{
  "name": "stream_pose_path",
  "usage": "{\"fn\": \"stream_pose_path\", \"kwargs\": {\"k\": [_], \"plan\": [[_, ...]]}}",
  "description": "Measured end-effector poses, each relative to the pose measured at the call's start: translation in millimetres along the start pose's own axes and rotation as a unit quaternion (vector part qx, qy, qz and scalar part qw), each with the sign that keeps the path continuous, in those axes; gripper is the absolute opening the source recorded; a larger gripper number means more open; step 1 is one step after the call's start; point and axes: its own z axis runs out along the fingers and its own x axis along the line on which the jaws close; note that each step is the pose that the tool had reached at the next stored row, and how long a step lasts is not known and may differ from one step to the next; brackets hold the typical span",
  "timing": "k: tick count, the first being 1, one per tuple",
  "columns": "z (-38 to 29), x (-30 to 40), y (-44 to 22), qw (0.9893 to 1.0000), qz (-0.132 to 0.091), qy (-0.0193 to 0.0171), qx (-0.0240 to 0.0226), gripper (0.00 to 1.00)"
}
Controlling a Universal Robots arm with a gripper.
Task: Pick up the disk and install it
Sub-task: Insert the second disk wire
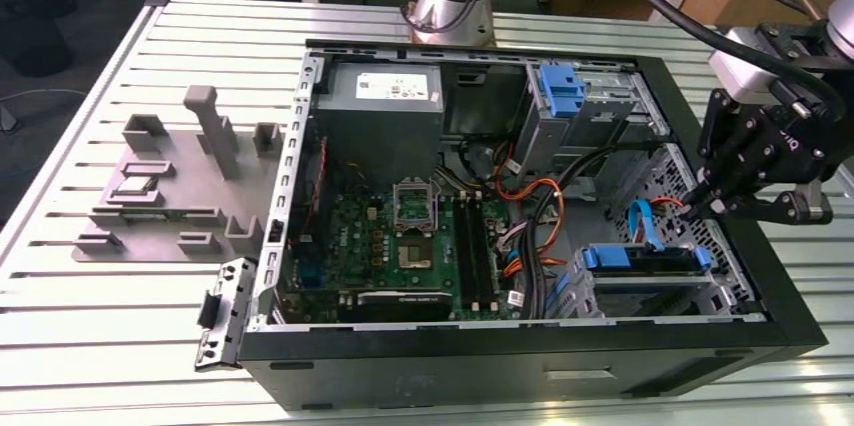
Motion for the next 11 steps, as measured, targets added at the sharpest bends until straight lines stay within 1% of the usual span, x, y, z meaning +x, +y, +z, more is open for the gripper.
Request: {"fn": "stream_pose_path", "kwargs": {"k": [2, 5, 11], "plan": [[0.1, 0.2, 3.1, 1.0, 0.0, 0.0001, 0.0032, 0.17], [0.3, 0.9, 10.1, 0.9999, 0.0, 0.0002, 0.0101, 0.17], [0.1, 8.1, 17.5, 0.9998, -0.001, 0.0004, 0.0202, 0.17]]}}
